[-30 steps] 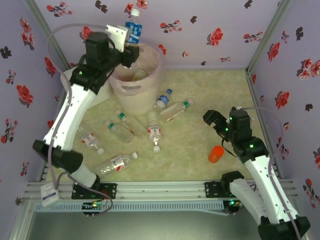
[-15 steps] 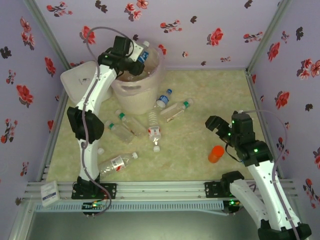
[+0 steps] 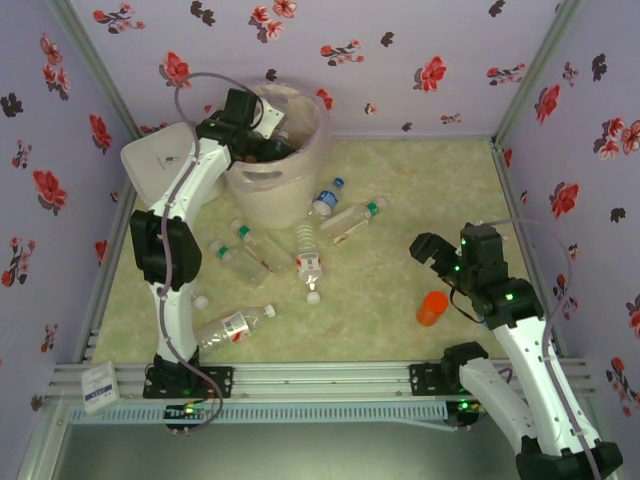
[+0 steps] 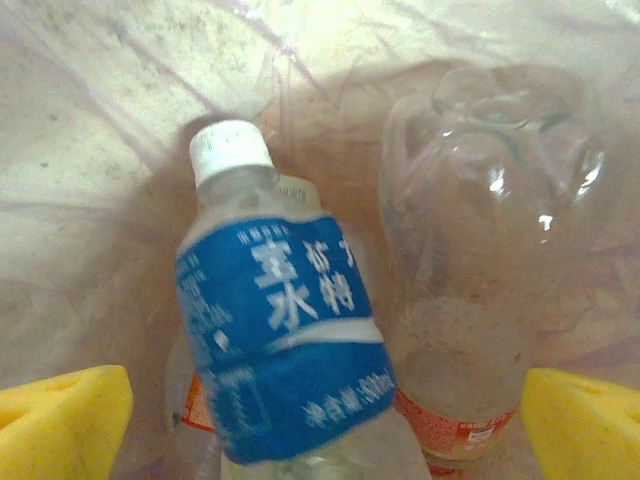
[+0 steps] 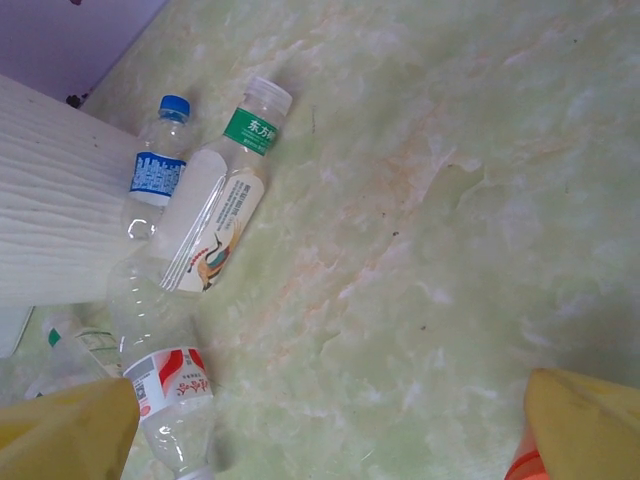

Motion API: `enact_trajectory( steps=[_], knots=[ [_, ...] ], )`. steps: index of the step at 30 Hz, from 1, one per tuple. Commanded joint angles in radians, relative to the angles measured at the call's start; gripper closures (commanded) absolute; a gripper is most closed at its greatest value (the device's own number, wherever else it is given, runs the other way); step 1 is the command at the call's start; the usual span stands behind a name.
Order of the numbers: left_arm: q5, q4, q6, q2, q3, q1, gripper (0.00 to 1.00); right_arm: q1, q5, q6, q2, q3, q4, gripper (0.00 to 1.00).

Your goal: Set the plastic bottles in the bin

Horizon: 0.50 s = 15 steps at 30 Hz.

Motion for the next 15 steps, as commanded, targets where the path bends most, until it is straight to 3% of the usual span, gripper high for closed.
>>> enact_trajectory(
  steps=[1, 9, 15],
  knots=[
    [0.027, 0.016, 0.016, -0.074, 0.025, 0.005, 0.0, -0.005, 0.036, -0.007, 0.043, 0.037, -0.031, 0.0],
    [-0.103, -0.029, 0.076, -0.2, 0.038, 0.005, 0.0, 0.01, 0.036, 0.133, 0.212, 0.034, 0.135, 0.0],
    [-0.224, -0.057, 0.084, -0.366, -0.053, 0.006, 0.0, 0.081, 0.171, 0.227, 0.398, 0.068, 0.338, 0.01]
  ],
)
